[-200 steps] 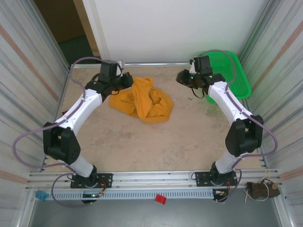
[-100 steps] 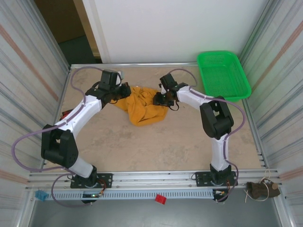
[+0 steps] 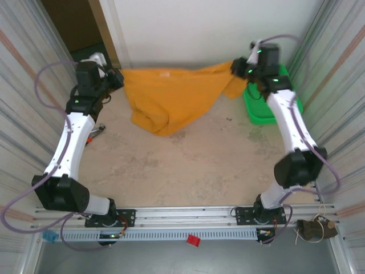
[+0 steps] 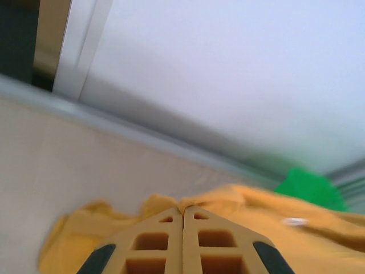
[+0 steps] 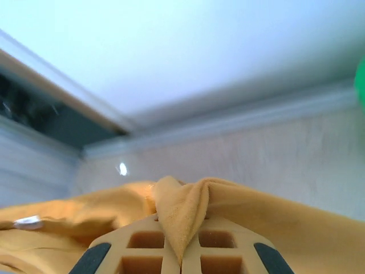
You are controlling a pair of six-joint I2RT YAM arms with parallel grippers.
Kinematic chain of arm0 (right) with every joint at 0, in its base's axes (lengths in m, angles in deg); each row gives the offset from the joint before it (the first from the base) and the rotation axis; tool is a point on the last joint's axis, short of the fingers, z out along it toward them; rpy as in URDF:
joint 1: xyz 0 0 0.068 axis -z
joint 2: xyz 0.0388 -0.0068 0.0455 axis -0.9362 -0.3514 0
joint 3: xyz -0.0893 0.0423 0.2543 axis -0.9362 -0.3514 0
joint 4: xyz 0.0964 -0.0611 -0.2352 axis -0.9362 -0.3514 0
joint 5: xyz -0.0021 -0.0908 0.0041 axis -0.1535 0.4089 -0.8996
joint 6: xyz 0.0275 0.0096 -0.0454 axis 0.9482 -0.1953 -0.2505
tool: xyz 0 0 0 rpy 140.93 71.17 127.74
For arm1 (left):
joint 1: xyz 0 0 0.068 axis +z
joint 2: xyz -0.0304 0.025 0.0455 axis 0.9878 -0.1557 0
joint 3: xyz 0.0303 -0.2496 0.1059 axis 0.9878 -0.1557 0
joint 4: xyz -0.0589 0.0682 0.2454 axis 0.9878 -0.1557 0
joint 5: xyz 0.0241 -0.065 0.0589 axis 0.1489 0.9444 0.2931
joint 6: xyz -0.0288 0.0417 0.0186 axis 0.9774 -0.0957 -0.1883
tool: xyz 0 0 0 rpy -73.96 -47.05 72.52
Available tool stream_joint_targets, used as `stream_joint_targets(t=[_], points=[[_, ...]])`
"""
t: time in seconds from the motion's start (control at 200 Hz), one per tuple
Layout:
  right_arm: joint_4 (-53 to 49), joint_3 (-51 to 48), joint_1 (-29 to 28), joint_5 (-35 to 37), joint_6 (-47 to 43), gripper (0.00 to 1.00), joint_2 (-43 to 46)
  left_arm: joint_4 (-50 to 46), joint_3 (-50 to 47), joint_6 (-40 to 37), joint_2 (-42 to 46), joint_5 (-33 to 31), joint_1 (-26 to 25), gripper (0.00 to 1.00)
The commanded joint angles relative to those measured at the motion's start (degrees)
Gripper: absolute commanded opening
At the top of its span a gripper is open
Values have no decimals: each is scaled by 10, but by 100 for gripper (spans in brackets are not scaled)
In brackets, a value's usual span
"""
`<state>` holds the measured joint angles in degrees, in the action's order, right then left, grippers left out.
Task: Fold the inside-out t-shirt
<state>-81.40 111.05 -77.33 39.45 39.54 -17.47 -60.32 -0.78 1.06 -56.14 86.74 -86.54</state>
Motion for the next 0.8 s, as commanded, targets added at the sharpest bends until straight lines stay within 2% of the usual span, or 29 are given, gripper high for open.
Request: stream_joint_targets(t=[0.0, 0.07, 0.195, 0.255, 0.321, 0.386, 0.486, 0.636, 0.656, 0.686, 0.736, 0.756, 0.797], points=[[31, 41, 0, -34, 10, 0, 63, 102, 54, 41, 40, 2, -4, 0], [40, 63, 4, -40, 8, 0, 78, 123, 77, 46, 44, 3, -4, 0], [34, 67, 6, -57, 6, 0, 82, 104, 112, 31, 38, 12, -4, 0], [36, 50, 4, -64, 7, 0, 86, 88, 103, 17, 41, 17, -4, 0], [43, -18, 1, -70, 8, 0, 100, 82, 62, 9, 55, 20, -4, 0], [56, -103, -7, -72, 13, 0, 129, 81, -16, 4, 85, 17, -7, 0], [72, -291, -49, -39, 15, 0, 188, 81, -185, 9, 149, -5, -19, 0], [44, -541, -128, 67, 38, 0, 254, 64, -444, 55, 264, -54, -47, 0], [36, -565, -135, 81, 50, 7, 263, 62, -470, 63, 279, -55, -49, 0], [25, -595, -142, 94, 66, 26, 275, 52, -500, 74, 300, -59, -50, 8], [4, -621, -151, 127, 81, 49, 297, 24, -531, 83, 335, -75, -50, 35], [-4, -624, -151, 139, 85, 55, 306, 14, -537, 83, 348, -83, -49, 46], [-9, -619, -150, 156, 82, 59, 320, -2, -539, 78, 367, -99, -49, 60]])
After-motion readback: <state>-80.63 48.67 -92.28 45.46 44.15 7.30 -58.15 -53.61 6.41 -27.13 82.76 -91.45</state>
